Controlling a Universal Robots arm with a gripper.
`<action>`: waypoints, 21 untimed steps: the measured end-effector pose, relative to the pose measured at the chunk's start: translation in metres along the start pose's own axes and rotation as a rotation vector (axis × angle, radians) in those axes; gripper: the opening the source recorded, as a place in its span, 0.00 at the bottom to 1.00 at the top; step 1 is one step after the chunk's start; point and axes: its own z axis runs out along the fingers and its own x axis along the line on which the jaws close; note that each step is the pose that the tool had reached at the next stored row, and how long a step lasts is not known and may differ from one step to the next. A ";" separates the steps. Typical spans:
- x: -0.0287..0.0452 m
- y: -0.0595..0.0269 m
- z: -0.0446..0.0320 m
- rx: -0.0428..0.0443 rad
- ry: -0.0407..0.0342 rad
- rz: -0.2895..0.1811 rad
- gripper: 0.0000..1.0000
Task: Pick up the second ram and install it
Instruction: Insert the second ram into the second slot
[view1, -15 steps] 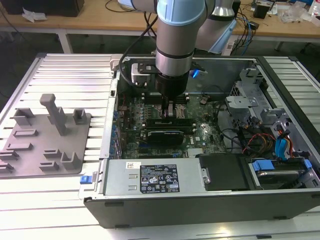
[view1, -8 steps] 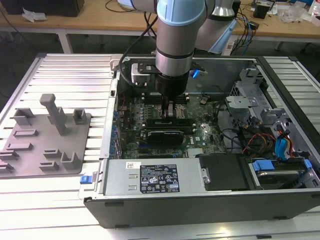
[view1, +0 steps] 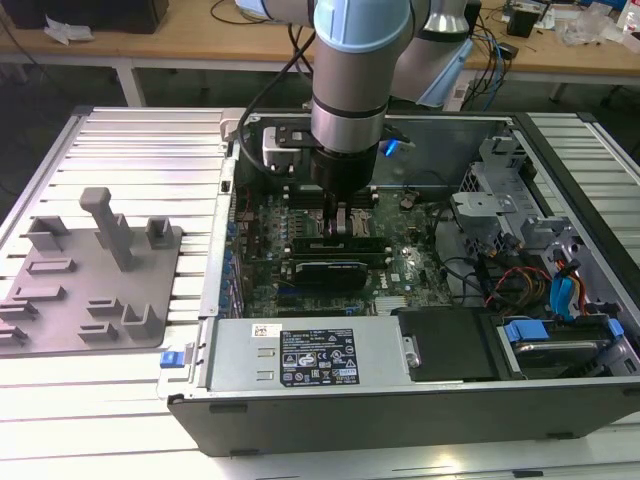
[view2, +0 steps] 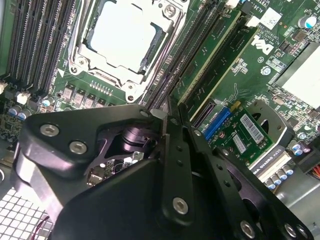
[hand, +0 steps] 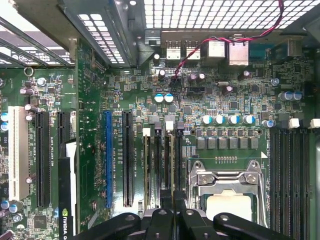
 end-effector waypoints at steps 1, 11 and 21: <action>0.0000 0.0000 -0.0003 0.0001 -0.0001 0.000 0.10; 0.0002 0.0000 -0.0009 -0.0003 0.0002 -0.005 0.10; 0.0002 0.0007 0.0010 -0.0001 0.0001 -0.005 0.10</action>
